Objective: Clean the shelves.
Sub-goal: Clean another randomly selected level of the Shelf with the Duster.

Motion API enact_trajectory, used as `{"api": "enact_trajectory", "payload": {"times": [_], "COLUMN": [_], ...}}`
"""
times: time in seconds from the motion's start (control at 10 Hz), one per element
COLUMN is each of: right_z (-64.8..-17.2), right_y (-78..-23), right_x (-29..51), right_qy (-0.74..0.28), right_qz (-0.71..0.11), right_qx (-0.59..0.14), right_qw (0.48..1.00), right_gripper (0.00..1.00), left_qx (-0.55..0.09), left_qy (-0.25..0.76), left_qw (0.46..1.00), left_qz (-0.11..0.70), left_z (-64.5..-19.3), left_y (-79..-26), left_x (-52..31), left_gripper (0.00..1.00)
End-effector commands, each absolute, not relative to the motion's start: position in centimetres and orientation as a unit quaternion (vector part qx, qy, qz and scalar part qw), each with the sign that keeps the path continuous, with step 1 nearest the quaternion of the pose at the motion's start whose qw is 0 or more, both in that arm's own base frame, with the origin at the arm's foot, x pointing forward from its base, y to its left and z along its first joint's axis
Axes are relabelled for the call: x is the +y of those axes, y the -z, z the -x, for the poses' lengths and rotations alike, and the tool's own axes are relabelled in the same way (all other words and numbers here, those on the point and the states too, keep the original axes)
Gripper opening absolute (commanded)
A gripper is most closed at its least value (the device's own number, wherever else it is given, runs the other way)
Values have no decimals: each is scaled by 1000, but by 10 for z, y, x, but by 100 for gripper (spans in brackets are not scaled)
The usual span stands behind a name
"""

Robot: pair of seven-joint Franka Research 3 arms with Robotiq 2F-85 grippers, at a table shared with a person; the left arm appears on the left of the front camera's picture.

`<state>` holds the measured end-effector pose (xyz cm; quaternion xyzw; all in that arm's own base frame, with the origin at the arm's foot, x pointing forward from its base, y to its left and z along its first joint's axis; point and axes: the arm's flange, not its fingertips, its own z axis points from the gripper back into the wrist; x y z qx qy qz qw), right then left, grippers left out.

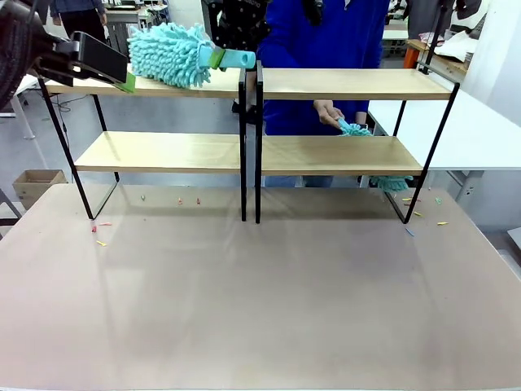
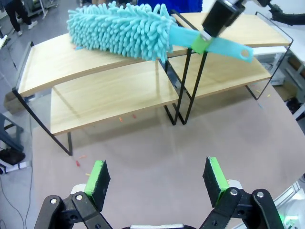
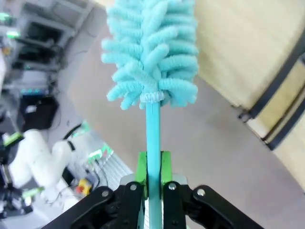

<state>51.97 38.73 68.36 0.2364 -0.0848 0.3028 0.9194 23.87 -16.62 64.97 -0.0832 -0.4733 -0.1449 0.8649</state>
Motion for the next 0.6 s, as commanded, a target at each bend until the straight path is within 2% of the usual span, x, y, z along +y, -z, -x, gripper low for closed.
{"api": "enact_trajectory", "payload": {"times": [0.0,0.1,0.2,0.5], "right_z": [-516,-506,-497,-488], "right_y": [-685,-685,-690,-694], "right_x": [363,344,324,274], "right_qy": [-365,-418,-454,-438], "right_qz": [-256,-272,-304,-390], "right_qx": [1,74,84,52], "right_qw": [895,864,834,808], "right_gripper": [12,12,12,12], "left_qx": [-476,-476,-476,-476], "left_qy": [143,143,143,143], "left_qw": [864,864,864,864], "left_qz": [83,83,83,83], "left_z": [-238,-238,-238,-238], "left_y": [-650,-650,-650,-650], "left_x": [-165,-165,-165,-165], "left_gripper": [100,100,100,100]}}
